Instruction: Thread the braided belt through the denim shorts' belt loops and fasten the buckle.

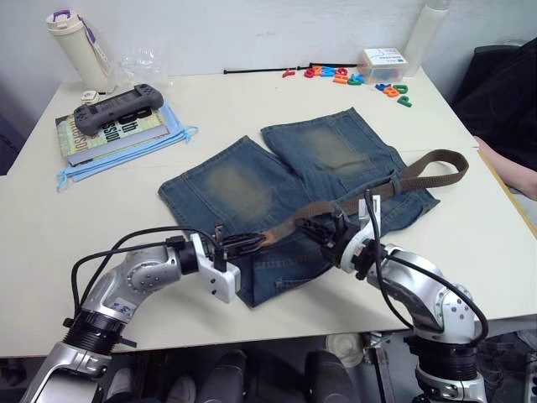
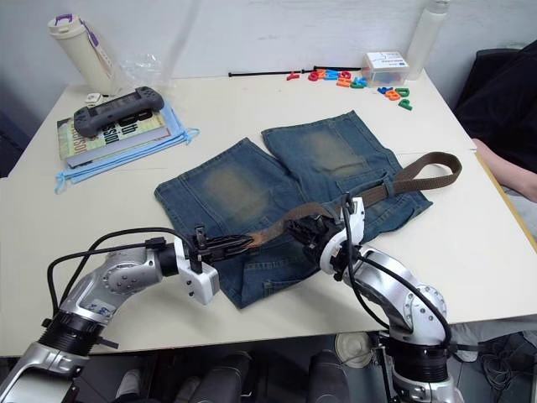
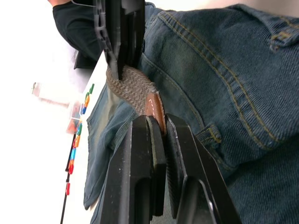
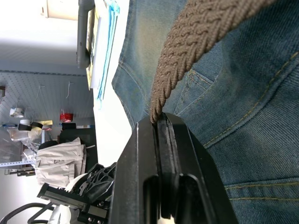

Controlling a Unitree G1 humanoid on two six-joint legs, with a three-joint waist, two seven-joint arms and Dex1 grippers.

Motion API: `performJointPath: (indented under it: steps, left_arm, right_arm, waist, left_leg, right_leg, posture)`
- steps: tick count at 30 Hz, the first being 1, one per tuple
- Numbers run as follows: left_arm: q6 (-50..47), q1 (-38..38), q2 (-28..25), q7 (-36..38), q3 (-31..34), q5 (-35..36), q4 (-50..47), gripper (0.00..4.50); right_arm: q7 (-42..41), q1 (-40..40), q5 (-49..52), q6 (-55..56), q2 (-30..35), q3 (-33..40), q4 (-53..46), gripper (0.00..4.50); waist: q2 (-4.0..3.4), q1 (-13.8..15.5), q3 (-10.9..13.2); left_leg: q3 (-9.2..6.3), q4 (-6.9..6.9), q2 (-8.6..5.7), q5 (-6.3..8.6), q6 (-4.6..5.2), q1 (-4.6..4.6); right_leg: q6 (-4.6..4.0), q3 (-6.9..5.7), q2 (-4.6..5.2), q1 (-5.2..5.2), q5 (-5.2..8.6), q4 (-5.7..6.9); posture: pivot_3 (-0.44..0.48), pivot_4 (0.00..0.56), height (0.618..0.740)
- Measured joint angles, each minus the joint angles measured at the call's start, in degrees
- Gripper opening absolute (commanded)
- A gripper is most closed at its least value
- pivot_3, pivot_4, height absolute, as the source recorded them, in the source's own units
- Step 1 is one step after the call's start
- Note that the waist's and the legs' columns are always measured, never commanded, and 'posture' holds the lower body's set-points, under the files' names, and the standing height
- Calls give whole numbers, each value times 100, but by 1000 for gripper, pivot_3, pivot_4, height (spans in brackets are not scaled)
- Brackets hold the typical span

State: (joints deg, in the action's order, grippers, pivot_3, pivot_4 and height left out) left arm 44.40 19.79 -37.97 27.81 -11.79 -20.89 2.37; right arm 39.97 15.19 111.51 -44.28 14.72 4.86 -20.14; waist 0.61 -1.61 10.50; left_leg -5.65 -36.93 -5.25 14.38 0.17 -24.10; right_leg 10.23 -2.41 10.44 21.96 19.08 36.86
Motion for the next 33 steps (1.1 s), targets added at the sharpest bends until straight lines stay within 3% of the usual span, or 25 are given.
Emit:
performJointPath:
  steps: [5, 7, 8, 11, 13, 21, 27, 33]
  left_arm:
    - [0, 0, 0, -16, 21, 1, 1, 0]
    - [-67, -39, -1, 32, 46, 199, 1, 906]
    - [-100, -64, -2, 66, 52, 312, -4, 1035]
    - [-345, -304, -5, 211, 64, 717, -181, 2449]
    - [-848, -680, -64, 451, 116, 1354, -501, 3374]
    - [-3763, -2239, -721, 1260, 1135, 4245, -1974, 3374]
    - [-6039, -2542, -770, 1436, 1487, 5998, -2421, 3374]
    - [-6878, -2530, -693, 1480, 1879, 6590, -2380, 3374]
  right_arm:
    - [-79, 0, -7, 165, 24, -92, 0, 45]
    - [-122, 0, -15, 232, 22, -137, 0, 0]
    - [-146, 2, -20, 285, 20, -167, 0, 0]
    - [-172, 10, -70, 391, -24, -233, 0, 0]
    - [-199, 23, -130, 464, -62, -243, -3, 0]
    - [-533, -120, -491, 678, 12, -191, -63, 0]
    - [-996, -230, -1065, 683, 77, -183, -63, 0]
    - [-1222, -231, -1398, 672, 80, -177, -63, 0]
  waist:
    - [0, 1, 0]
    - [0, -2, 0]
    - [0, -2, 0]
    - [0, -7, 0]
    - [0, -21, 0]
    - [-5, -1, 2]
    - [-5, -18, 2]
    - [-5, 0, 2]
  left_leg:
    - [0, 0, 0, 0, 0, 0]
    - [0, 0, 1, 0, 0, 0]
    - [0, 0, 1, 0, 0, 0]
    - [0, 0, 1, 0, 0, 0]
    - [0, 3, 2, 0, 0, -1]
    - [0, 5, 1, 1, 1, -2]
    - [0, 22, 1, 0, -1, 1]
    - [7, 33, 1, -3, -7, 4]
  right_leg:
    - [0, 1, 0, 0, 0, 0]
    - [0, 1, 0, 1, 0, 0]
    - [0, 1, 0, 1, 0, 0]
    - [0, 5, 0, 3, 0, 0]
    - [-2, 13, -2, 9, 1, -1]
    - [-11, 35, -6, 19, 6, -1]
    - [-18, 78, -22, 47, 10, 7]
    - [-19, 97, -26, 56, 10, 5]
  posture:
    - [0, 150, 714]
    - [0, 150, 714]
    - [0, 150, 714]
    - [0, 150, 714]
    - [0, 150, 714]
    - [0, 150, 714]
    - [0, 150, 714]
    - [0, 150, 714]
